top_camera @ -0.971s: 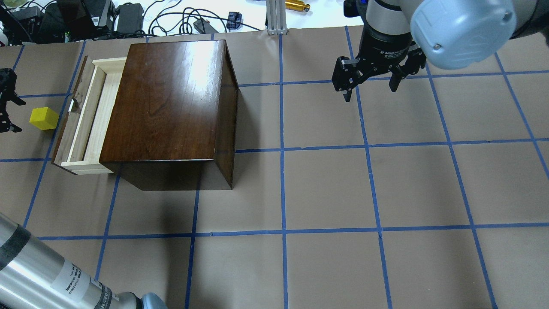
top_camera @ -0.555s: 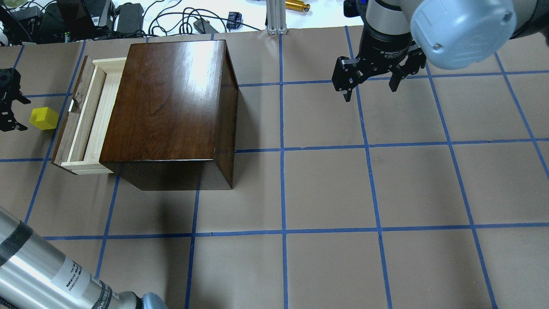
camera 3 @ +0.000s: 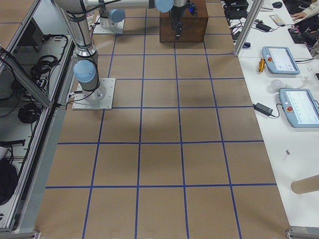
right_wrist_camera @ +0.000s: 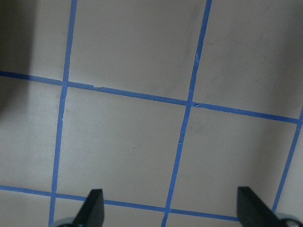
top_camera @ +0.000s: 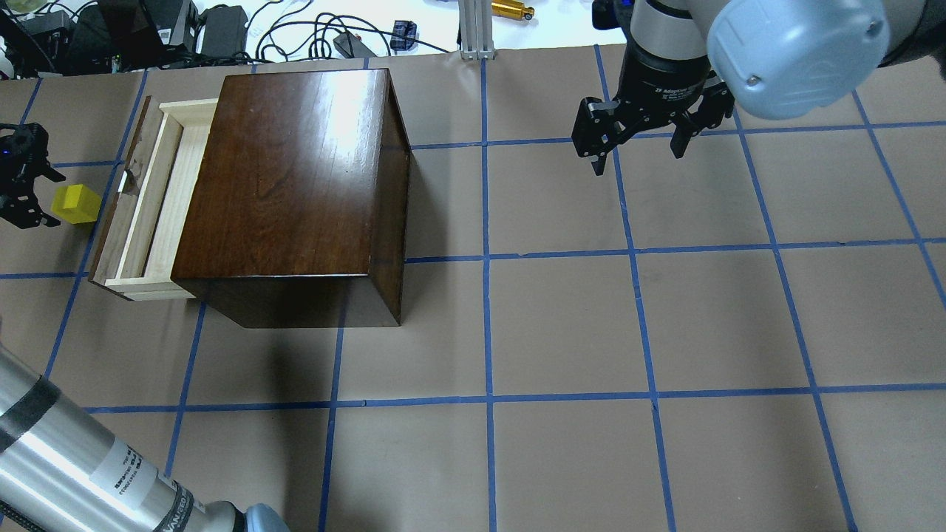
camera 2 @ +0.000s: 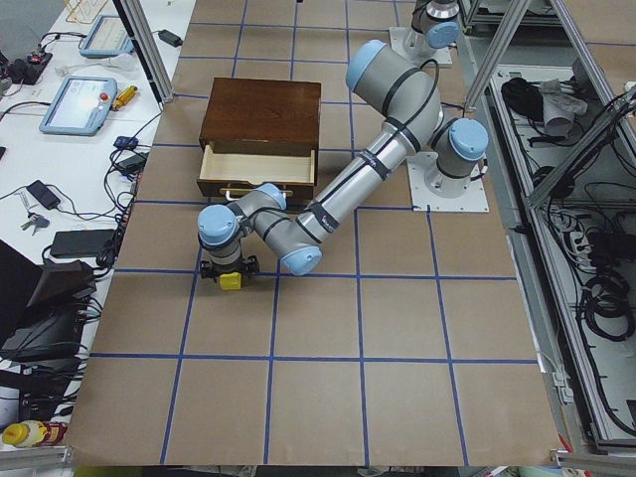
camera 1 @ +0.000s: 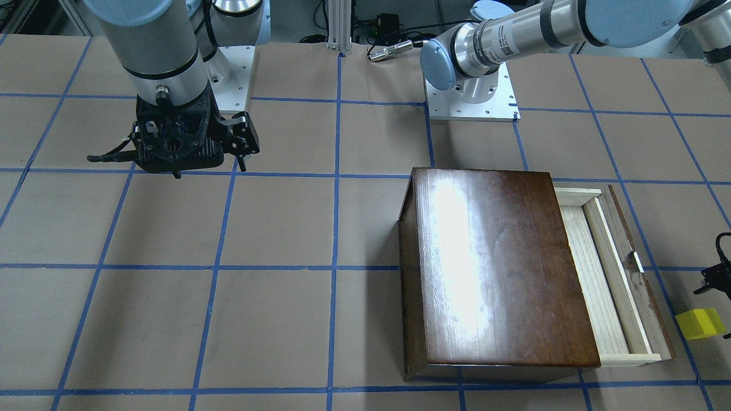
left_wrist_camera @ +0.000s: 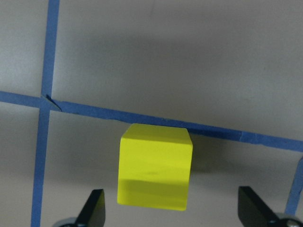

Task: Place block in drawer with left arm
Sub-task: 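Lower the left gripper and close it on the yellow cube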

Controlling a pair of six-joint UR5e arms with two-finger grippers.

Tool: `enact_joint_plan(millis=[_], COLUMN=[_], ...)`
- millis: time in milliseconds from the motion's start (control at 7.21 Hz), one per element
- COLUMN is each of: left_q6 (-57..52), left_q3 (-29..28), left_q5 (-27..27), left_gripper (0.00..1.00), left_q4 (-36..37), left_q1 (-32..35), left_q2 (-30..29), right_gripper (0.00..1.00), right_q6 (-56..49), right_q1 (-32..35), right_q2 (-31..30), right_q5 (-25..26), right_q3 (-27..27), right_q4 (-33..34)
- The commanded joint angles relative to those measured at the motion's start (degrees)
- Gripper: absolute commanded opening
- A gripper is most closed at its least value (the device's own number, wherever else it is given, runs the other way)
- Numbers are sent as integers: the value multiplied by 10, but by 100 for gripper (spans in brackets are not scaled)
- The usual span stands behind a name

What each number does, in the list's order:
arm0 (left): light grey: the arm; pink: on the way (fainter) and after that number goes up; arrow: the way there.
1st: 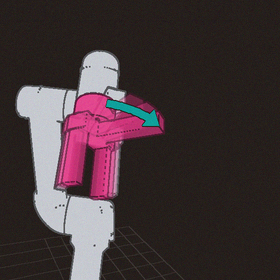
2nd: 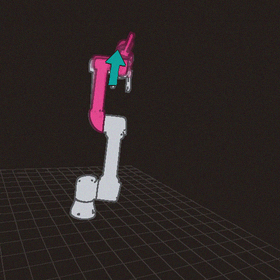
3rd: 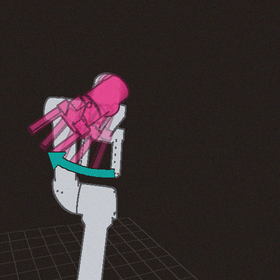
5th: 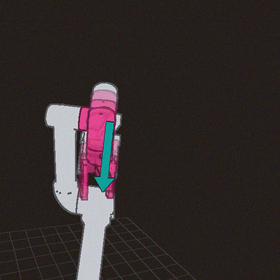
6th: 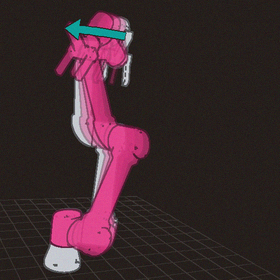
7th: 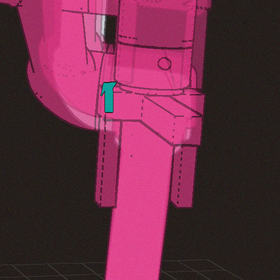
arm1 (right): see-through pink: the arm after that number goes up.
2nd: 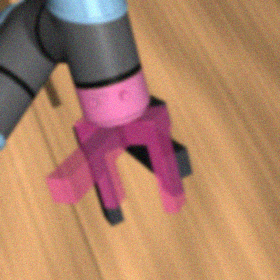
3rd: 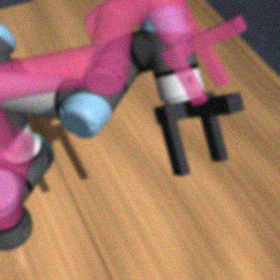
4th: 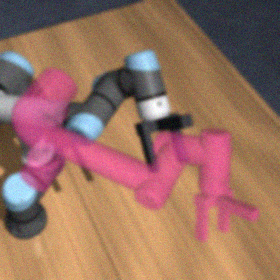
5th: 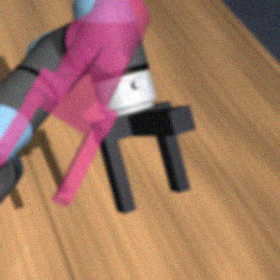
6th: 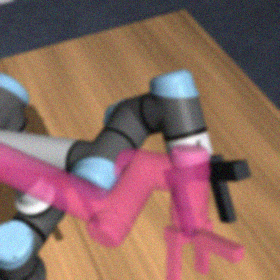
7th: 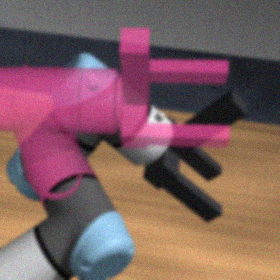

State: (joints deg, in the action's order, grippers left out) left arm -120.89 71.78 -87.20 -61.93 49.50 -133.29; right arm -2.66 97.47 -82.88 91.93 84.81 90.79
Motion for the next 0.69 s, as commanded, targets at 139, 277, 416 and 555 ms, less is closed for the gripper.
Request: enact_joint_plan(millis=[139, 277, 416, 555], left_q6=[0, -1, -1, -1], left_q3=[0, 0, 0, 1], left_q5=[1, 5, 8, 8], left_gripper=[100, 100, 100, 100], left_q4=[7, 8, 13, 16], left_q1=[7, 7, 7, 7], left_q2=[-11, -16, -20, -21], right_gripper=[100, 100, 100, 100], right_q6=[-1, -1, 0, -1], right_q1=[0, 0, 0, 0], right_q2=[0, 0, 0, 0], right_q5=[0, 0, 0, 0], right_q3=[0, 0, 0, 0], right_q4=[0, 0, 0, 0])
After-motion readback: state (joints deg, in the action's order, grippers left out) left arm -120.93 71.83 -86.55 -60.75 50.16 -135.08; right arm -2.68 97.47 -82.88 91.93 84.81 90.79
